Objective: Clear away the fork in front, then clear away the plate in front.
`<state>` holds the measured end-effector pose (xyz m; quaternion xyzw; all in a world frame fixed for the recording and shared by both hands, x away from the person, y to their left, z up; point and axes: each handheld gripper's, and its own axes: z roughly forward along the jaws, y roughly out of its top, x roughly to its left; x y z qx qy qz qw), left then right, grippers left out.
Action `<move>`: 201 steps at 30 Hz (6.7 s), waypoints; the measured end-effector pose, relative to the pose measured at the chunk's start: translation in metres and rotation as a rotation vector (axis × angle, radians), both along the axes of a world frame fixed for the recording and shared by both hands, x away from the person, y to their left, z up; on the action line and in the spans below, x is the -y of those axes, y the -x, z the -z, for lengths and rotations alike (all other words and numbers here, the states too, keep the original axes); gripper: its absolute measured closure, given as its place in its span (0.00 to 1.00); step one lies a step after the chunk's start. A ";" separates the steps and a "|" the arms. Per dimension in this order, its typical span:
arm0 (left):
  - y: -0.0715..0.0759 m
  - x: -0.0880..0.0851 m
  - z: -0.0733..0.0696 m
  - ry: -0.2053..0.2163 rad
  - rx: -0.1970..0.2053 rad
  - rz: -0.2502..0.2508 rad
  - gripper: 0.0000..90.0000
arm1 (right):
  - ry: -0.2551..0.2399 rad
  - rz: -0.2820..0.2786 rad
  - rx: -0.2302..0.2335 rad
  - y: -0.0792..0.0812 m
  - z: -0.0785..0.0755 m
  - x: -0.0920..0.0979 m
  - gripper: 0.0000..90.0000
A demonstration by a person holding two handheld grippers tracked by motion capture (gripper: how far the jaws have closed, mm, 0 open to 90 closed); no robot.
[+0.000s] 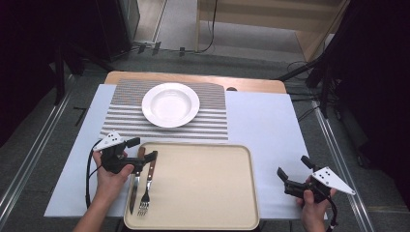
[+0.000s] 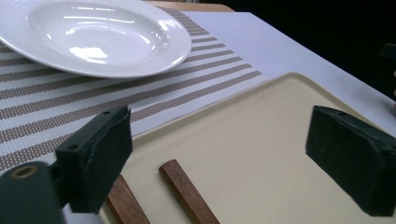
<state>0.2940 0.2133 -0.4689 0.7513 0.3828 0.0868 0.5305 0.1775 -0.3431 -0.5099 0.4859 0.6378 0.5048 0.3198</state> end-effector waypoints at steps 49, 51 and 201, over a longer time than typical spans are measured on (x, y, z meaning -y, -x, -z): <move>-0.073 -0.011 -0.003 -0.038 -0.025 -0.075 0.00 | 0.016 -0.018 0.023 0.007 -0.010 -0.004 0.00; -0.080 -0.011 -0.002 -0.035 -0.034 -0.074 0.00 | 0.016 -0.020 0.024 0.007 -0.010 -0.004 0.00; -0.152 0.018 -0.025 0.157 -0.320 -0.206 0.91 | 0.026 -0.037 0.000 0.002 -0.003 -0.009 0.00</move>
